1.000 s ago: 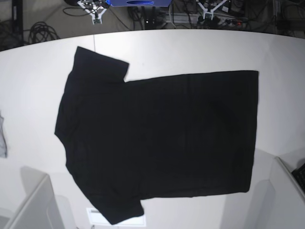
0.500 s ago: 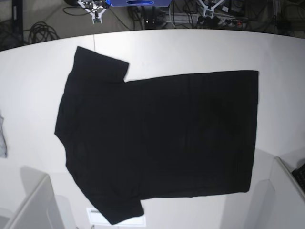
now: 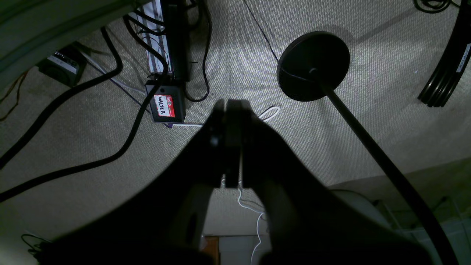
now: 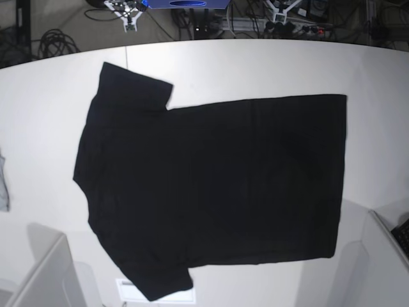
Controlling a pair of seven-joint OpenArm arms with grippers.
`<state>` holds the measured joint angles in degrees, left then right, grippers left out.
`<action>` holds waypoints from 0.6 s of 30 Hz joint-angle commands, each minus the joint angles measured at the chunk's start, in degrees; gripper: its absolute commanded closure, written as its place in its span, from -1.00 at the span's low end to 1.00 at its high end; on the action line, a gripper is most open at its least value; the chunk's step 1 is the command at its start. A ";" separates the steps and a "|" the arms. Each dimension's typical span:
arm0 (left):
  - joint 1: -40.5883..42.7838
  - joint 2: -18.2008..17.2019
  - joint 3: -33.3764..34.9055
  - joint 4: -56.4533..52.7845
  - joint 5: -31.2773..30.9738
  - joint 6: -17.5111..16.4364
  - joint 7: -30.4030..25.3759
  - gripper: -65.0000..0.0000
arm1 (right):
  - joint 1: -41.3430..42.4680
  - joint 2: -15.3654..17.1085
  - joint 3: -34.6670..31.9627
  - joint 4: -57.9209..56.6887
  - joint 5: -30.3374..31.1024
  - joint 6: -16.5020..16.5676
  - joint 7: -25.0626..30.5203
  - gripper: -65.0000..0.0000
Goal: Fold the T-shirt properly
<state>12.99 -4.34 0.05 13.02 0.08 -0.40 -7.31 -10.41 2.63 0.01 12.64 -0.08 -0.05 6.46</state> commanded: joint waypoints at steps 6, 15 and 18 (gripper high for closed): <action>1.82 -0.36 0.52 0.48 0.49 0.18 -0.82 1.00 | -2.20 0.49 0.30 1.20 0.21 -0.34 0.53 1.00; 13.78 -2.56 0.52 16.39 0.06 0.10 -3.99 1.00 | -12.13 0.49 0.38 14.83 0.21 -0.34 0.18 1.00; 17.91 -2.83 -0.01 21.84 -0.03 0.10 -4.16 1.00 | -15.12 0.22 3.46 19.40 0.21 -0.34 -2.28 1.00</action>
<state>29.58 -7.01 0.03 34.39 0.05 -0.40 -10.72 -24.84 2.46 3.14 31.59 -0.08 -0.03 3.42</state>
